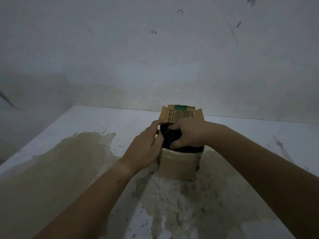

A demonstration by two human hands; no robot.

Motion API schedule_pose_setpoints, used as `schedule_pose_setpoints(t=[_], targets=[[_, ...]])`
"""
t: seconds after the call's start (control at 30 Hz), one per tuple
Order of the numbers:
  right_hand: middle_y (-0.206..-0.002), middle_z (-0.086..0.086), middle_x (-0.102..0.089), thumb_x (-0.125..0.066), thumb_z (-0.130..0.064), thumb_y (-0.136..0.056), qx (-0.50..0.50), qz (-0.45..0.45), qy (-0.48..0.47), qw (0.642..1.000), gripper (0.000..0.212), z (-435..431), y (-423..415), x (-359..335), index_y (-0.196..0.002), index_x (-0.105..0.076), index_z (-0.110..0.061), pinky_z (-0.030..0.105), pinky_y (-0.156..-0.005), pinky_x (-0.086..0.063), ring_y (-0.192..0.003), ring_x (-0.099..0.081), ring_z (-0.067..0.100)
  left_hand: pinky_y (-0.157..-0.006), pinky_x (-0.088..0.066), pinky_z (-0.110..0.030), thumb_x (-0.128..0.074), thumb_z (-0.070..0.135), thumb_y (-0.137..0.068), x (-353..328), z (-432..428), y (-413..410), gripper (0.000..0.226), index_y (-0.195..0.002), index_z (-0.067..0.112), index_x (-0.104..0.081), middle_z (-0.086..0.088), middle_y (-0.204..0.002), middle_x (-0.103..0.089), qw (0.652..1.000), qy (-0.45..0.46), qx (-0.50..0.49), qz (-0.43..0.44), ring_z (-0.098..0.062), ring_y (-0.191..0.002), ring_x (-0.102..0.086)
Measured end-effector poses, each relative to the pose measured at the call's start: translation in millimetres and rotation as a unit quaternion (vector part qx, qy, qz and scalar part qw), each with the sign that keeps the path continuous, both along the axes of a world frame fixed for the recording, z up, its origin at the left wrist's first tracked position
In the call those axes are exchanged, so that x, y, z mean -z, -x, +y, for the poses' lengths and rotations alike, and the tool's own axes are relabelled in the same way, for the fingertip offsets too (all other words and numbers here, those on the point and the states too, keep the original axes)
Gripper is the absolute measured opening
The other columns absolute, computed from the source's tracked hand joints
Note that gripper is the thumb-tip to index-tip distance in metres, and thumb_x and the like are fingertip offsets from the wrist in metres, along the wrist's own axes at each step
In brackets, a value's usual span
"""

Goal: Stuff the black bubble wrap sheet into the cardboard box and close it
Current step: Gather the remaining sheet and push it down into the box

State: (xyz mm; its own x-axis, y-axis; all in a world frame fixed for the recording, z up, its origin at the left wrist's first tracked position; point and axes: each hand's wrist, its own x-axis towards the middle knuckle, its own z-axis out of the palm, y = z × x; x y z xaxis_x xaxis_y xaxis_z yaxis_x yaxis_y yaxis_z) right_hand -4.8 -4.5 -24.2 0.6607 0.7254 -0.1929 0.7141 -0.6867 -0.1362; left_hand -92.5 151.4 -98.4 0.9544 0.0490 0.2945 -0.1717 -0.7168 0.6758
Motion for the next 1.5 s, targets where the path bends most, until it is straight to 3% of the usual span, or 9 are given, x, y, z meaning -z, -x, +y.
schedule_pose_setpoints(t=[0.3, 0.43, 0.57, 0.73, 0.9, 1.13, 1.3, 1.37, 1.5], targets=[[-0.120, 0.003, -0.050, -0.040, -0.070, -0.081, -0.014, -0.059, 0.079, 0.995, 0.067, 7, -3, 13, -0.129, -0.052, -0.025, 0.035, -0.078, -0.045, -0.100, -0.050, 0.023, -0.075, -0.050, -0.030, -0.031, 0.046, -0.096, -4, 4, 2, 0.043, -0.139, 0.046, -0.031, 0.011, -0.120, -0.058, 0.998, 0.030, 0.019, 0.047, -0.003, -0.089, -0.062], [-0.121, -0.003, -0.053, -0.055, -0.059, -0.084, -0.032, 0.007, -0.042, 0.999, 0.056, -12, -1, 16, -0.132, -0.052, -0.030, 0.039, -0.089, -0.047, -0.108, -0.053, 0.021, -0.070, -0.047, -0.030, -0.046, 0.049, -0.086, -18, 7, -7, 0.044, -0.129, 0.042, -0.043, 0.006, -0.121, -0.057, 0.994, -0.020, 0.039, 0.104, -0.006, -0.078, -0.061], [-0.108, -0.025, -0.056, -0.069, -0.062, -0.074, -0.023, 0.078, -0.177, 0.981, 0.054, -39, 5, 8, -0.122, -0.053, -0.043, 0.019, -0.081, -0.043, -0.100, -0.054, 0.001, -0.067, -0.048, -0.026, -0.055, 0.049, -0.080, -39, 8, -15, 0.054, -0.132, 0.036, -0.046, 0.005, -0.113, -0.061, 0.979, -0.064, 0.039, 0.191, -0.007, -0.083, -0.062], [-0.114, -0.005, -0.053, -0.031, -0.097, -0.050, 0.057, -0.099, 0.050, 0.992, 0.096, -53, 1, 2, -0.135, -0.039, -0.053, 0.036, -0.082, -0.020, -0.107, -0.036, 0.018, -0.053, -0.045, -0.019, -0.060, 0.044, -0.085, -59, 4, -24, 0.053, -0.136, 0.033, -0.048, 0.012, -0.086, -0.065, 0.954, -0.130, 0.049, 0.264, 0.005, -0.055, -0.062], [-0.125, -0.008, -0.050, -0.060, -0.081, -0.061, 0.089, 0.106, 0.059, 0.989, 0.094, -40, -11, -2, -0.144, -0.030, -0.047, 0.026, -0.083, -0.046, -0.100, -0.049, 0.012, -0.075, -0.051, -0.027, -0.061, 0.041, -0.085, -62, 1, -30, 0.051, -0.134, 0.032, -0.052, 0.008, -0.095, -0.066, 0.942, -0.164, 0.061, 0.285, -0.007, -0.085, -0.063], [-0.124, -0.001, -0.054, -0.076, -0.065, -0.059, 0.117, 0.140, 0.073, 0.981, 0.104, -24, -23, 4, -0.148, -0.028, -0.041, 0.028, -0.059, -0.058, -0.088, -0.062, 0.015, -0.057, -0.044, -0.027, -0.056, 0.039, -0.085, -67, -7, -42, 0.041, -0.125, 0.030, -0.055, 0.002, -0.084, -0.064, 0.906, -0.220, 0.057, 0.357, -0.017, -0.069, -0.058], [-0.133, -0.008, -0.053, -0.074, -0.071, -0.060, 0.092, 0.098, -0.035, 0.990, 0.091, -42, -12, 10, -0.139, -0.046, -0.036, 0.029, -0.088, -0.048, -0.110, -0.054, 0.014, -0.076, -0.049, -0.029, -0.050, 0.040, -0.090, -69, -13, -35, 0.064, -0.151, 0.031, -0.031, -0.001, -0.114, -0.061, 0.902, -0.247, 0.051, 0.349, -0.018, -0.094, -0.059], [-0.134, -0.009, -0.052, -0.067, -0.078, -0.062, 0.097, 0.091, -0.081, 0.988, 0.089, -53, -2, 13, -0.138, -0.047, -0.037, 0.025, -0.084, -0.044, -0.110, -0.051, 0.013, -0.093, -0.046, -0.034, -0.049, 0.042, -0.091, -67, -13, -29, 0.061, -0.148, 0.029, -0.036, -0.002, -0.136, -0.053, 0.909, -0.246, 0.054, 0.331, -0.020, -0.112, -0.054], [-0.122, -0.009, -0.062, -0.045, -0.078, -0.079, 0.094, 0.067, -0.193, 0.974, 0.060, -60, 11, 16, -0.124, -0.058, -0.039, 0.023, -0.077, -0.047, -0.095, -0.056, 0.006, -0.090, -0.048, -0.035, -0.050, 0.042, -0.089, -61, -11, -24, 0.046, -0.134, 0.032, -0.050, -0.002, -0.121, -0.061, 0.931, -0.200, 0.056, 0.301, -0.018, -0.102, -0.057]])
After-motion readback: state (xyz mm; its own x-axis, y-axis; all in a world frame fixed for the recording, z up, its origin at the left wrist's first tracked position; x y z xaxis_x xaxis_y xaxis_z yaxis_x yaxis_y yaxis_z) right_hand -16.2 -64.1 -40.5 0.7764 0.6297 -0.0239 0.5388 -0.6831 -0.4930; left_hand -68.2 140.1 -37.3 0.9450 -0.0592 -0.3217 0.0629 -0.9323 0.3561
